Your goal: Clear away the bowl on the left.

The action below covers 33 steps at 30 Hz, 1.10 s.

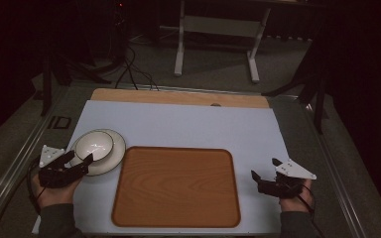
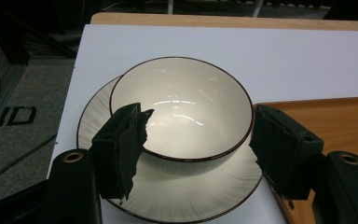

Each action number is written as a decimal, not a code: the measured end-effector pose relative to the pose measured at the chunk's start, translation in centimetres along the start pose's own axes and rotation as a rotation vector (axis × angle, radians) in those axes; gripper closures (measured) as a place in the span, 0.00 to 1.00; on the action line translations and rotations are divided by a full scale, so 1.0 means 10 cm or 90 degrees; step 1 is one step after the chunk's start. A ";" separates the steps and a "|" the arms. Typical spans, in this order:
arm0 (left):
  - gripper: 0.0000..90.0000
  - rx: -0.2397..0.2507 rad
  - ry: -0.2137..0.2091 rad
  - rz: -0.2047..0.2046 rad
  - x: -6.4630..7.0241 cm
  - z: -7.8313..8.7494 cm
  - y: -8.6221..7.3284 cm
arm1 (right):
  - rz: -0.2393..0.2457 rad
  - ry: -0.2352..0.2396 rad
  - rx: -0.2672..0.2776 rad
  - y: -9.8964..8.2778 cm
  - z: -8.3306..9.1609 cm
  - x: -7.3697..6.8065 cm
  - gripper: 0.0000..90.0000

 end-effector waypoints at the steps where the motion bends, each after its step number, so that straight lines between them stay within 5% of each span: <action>1: 0.39 0.001 0.000 0.000 0.00 0.00 0.00 | 0.000 -0.002 0.002 0.00 0.00 0.00 0.15; 19: 0.41 -0.007 0.028 -0.017 -0.07 -0.05 0.03 | 0.008 -0.001 0.019 0.04 0.01 0.01 0.15; 33: 0.39 -0.003 0.042 0.016 -0.21 -0.15 0.07 | 0.008 -0.006 0.026 0.05 0.02 0.03 0.15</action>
Point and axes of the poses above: each handheld gripper's, and its own axes: z roughly backward along the jaws, y roughly out of its top, x roughly to its right, the point moved 10 cm from there along -z, roughly forward along the jaws, and after that the axes turned 14 degrees about -z, right-handed, at the moved point
